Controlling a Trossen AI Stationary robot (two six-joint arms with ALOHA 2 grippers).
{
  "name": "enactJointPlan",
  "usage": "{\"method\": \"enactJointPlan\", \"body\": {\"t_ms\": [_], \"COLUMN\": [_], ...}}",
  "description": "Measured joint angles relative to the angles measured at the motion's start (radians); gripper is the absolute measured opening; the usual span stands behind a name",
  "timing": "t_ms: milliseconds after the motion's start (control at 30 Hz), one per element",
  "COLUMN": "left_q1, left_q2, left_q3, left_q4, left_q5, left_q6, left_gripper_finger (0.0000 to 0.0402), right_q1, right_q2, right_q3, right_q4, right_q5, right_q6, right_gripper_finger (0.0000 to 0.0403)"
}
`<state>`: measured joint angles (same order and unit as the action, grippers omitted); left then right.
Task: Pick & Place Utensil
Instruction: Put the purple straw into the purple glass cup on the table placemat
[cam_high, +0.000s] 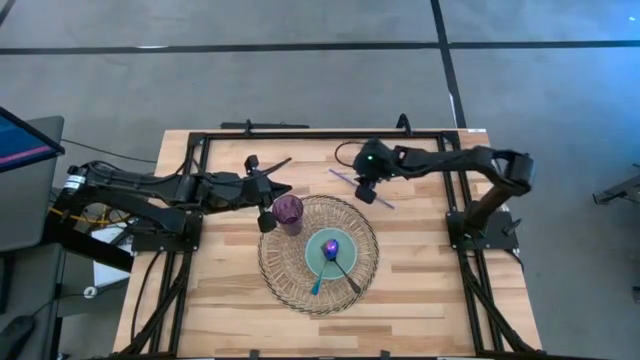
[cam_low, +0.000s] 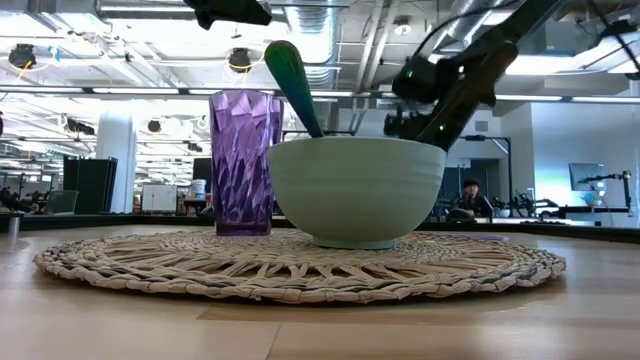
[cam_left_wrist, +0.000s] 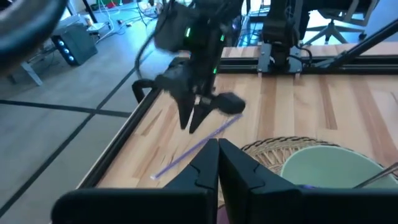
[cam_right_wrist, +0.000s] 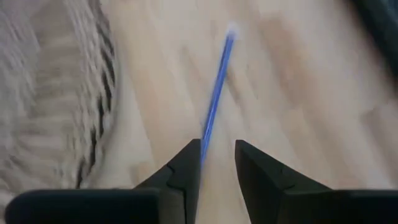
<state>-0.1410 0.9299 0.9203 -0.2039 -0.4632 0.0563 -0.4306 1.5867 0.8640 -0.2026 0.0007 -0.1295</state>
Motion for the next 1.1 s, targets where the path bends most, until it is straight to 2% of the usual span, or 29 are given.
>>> {"method": "enactJointPlan", "body": {"t_ms": [400,733,833,1000,1100], "left_q1": [0.005,0.012,0.012,0.012,0.012], "left_q2": [0.0,0.0,0.0,0.0,0.0], "left_q3": [0.0,0.0,0.0,0.0,0.0], "left_q4": [0.004,0.006,0.007,0.007,0.007], "left_q5": [0.0,0.0,0.0,0.0,0.0], "left_q6": [0.0,0.025,0.026,0.025,0.026], "left_gripper_finger": [0.0007,0.0006,0.0006,0.0006,0.0006], "right_q1": [-0.015,-0.015,-0.015,-0.026,-0.03], "right_q2": [0.243,0.273,0.273,0.273,0.272], "right_q3": [0.101,0.148,0.148,0.149,0.149], "right_q4": [-0.029,-0.047,-0.047,-0.047,-0.046], "right_q5": [-0.024,-0.028,-0.027,-0.027,-0.029], "right_q6": [0.018,0.056,0.073,0.079,0.079], "right_gripper_finger": [0.0093,0.009,0.0071,0.0009,0.0011]}}
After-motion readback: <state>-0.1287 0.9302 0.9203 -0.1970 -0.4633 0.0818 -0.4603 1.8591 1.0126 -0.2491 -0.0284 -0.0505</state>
